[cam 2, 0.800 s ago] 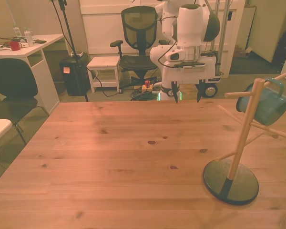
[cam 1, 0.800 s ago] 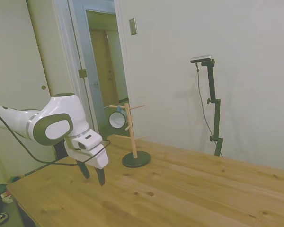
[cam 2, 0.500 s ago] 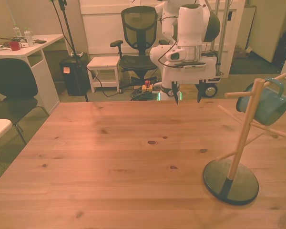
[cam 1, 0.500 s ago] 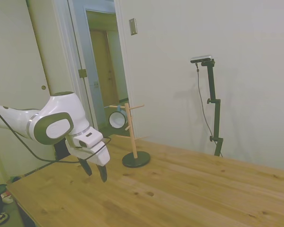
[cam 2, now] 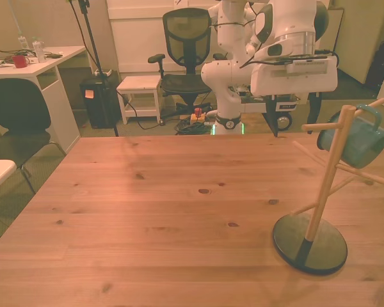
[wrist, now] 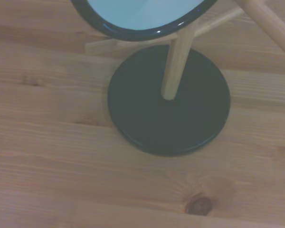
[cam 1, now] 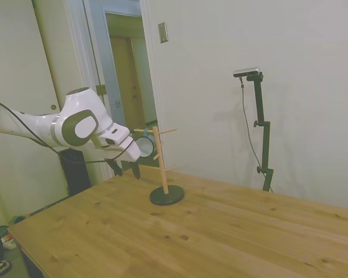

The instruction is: Unload the mug

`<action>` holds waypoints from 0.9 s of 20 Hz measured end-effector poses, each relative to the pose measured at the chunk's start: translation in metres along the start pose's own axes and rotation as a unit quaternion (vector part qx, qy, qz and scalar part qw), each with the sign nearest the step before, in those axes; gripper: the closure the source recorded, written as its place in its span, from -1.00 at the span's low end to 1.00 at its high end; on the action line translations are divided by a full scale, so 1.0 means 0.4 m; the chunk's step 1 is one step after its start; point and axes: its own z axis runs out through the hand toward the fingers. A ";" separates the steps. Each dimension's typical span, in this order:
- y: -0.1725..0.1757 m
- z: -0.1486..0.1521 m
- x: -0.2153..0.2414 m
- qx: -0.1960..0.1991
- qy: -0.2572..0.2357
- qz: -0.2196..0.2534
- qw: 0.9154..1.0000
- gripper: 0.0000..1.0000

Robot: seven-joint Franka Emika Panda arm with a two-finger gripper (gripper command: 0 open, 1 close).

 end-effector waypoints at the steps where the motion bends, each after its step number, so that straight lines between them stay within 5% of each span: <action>1: -0.004 -0.001 0.002 0.001 0.003 -0.003 1.000 -1.00; 18: -0.210 0.005 0.017 0.097 0.069 -0.037 0.992 -1.00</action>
